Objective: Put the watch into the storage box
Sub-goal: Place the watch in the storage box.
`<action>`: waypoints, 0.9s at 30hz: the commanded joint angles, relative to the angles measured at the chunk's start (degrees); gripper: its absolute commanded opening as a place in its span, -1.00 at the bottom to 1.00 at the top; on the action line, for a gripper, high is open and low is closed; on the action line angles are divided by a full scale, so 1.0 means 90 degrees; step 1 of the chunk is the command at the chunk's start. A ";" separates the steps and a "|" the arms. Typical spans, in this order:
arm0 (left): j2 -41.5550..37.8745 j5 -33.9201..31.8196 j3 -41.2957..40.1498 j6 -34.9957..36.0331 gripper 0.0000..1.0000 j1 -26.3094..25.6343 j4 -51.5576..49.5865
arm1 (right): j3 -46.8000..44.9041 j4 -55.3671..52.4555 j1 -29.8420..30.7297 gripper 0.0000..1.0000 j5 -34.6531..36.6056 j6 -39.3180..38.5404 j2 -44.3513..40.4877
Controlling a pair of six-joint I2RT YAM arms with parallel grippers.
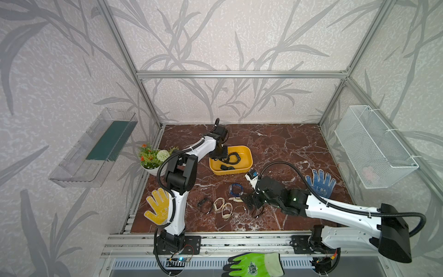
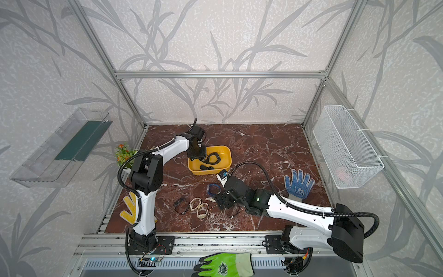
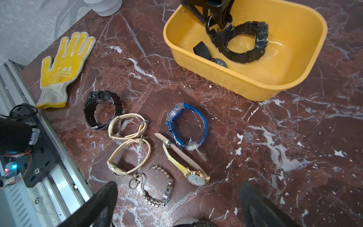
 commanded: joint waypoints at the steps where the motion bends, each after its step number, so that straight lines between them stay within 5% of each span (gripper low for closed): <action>1: -0.0470 0.0069 0.0154 -0.0080 0.08 0.0017 -0.0097 | 0.0153 -0.0061 0.0025 0.94 0.0116 0.0024 -0.0131; 10: -0.2053 -0.0046 -0.0266 -0.0109 0.27 -0.0162 -0.0240 | 0.0203 -0.0055 0.0016 0.94 0.0228 -0.0042 -0.0125; 21: -0.4724 -0.0233 -0.3464 -0.0748 0.45 -0.1017 0.0211 | 0.0124 -0.0053 -0.0017 0.94 0.0448 -0.0039 -0.0181; 27: -0.5121 -0.0307 -0.4518 -0.1310 0.46 -0.1613 0.0535 | 0.0095 -0.0117 -0.0047 0.94 0.0477 -0.0016 -0.0203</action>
